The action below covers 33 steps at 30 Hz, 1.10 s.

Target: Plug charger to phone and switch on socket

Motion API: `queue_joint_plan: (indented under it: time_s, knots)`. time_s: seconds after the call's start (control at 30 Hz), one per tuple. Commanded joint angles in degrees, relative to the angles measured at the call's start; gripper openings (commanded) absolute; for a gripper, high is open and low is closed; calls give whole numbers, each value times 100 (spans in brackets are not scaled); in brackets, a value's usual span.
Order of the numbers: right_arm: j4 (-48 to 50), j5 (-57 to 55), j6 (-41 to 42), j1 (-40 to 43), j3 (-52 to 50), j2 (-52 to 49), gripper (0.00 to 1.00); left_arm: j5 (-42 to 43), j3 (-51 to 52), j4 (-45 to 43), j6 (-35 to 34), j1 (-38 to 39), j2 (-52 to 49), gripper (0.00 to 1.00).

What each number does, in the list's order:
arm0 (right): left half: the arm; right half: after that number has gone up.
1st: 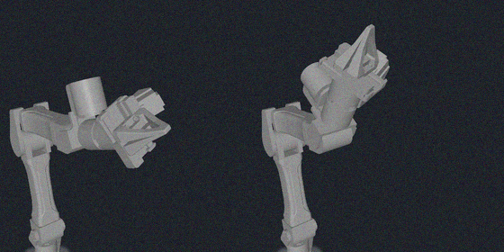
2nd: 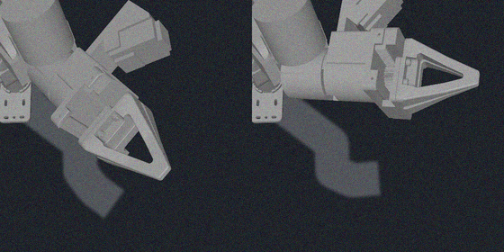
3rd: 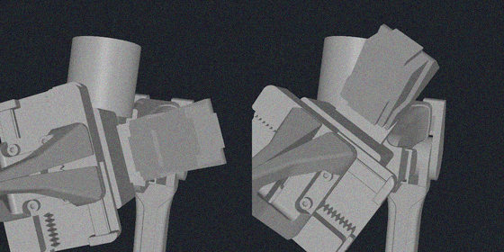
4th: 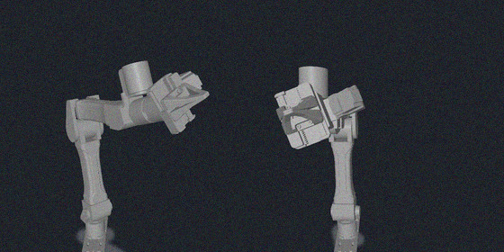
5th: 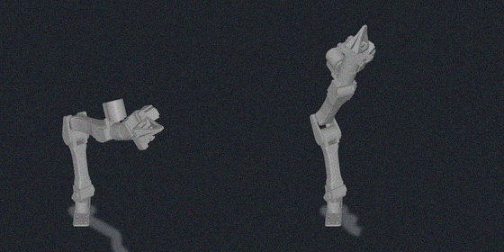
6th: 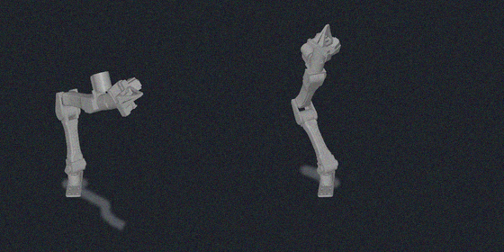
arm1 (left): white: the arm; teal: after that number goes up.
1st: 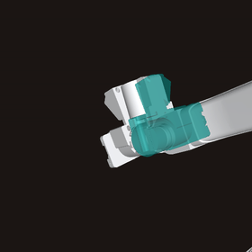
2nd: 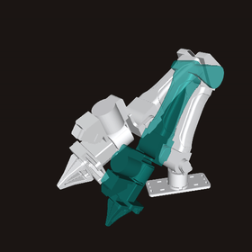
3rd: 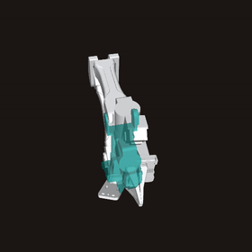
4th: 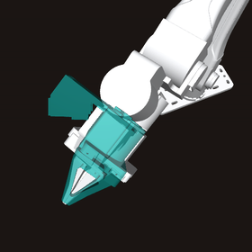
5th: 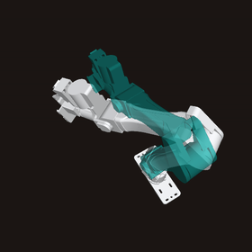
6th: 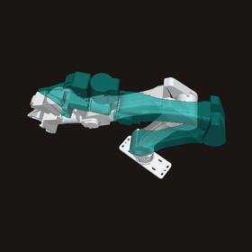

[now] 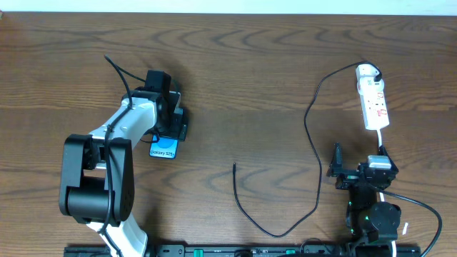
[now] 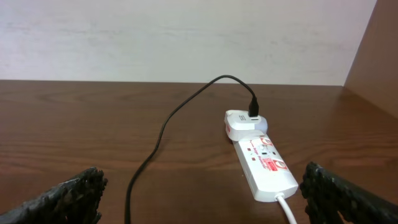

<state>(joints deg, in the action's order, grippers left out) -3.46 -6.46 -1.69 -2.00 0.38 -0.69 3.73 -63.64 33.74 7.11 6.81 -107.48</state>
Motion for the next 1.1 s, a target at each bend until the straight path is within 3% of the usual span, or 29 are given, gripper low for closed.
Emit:
queue_joint_plan:
  time_s: [0.0, 0.83, 1.07]
  knots:
    - [-17, -48, 81, 31, -7, 35, 99, -293, 184, 144, 20, -4, -387, 87]
    - [-17, -48, 81, 31, -7, 35, 99, -310, 186, 203, 17, -2, -407, 86]
    - [-17, -48, 81, 31, -7, 35, 99, -308, 186, 203, 15, -2, -407, 78]
